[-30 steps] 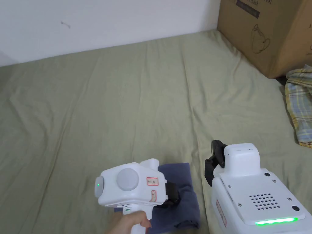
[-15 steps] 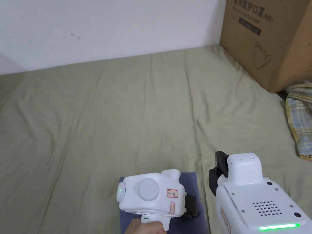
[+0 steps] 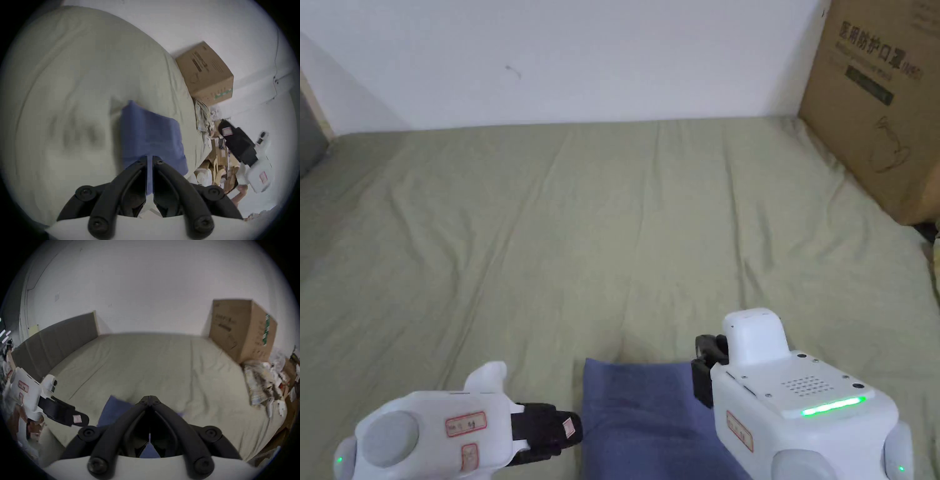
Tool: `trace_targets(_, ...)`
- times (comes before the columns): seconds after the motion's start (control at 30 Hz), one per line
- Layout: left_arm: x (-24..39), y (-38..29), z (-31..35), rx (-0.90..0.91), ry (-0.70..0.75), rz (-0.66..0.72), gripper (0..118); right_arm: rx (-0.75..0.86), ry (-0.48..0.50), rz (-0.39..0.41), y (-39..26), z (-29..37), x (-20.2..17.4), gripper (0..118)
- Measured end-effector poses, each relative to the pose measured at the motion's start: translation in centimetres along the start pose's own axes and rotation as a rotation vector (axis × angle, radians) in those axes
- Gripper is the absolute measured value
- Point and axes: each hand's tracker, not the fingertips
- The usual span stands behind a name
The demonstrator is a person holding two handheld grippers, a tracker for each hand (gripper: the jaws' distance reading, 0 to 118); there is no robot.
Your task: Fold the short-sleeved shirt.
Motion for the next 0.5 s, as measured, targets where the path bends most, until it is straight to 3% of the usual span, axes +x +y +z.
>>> trace_targets(0.1, -1.3, -1.8, 1.1, 0.007, -0.019, 0.034, 7, -0.155, 0.049, -0.035, -1.3, -3.5, -0.3, 0)
trace_targets(0.2, -2.7, -3.1, 1.0, 0.005, -0.072, 0.090, 7, -0.271, 0.000, 0.021, -3.2, -7.1, -0.6, 0)
trace_targets(0.3, -4.0, -3.5, 0.4, 0.002, -0.086, 0.094, 7, -0.363, 0.013, -0.043, -4.4, -9.1, -0.1, 0)
trace_targets(0.5, -4.9, -2.4, -1.5, -0.023, -0.122, 0.094, 8, -0.357, 0.012, -0.010, -4.3, -9.7, -0.3, 0)
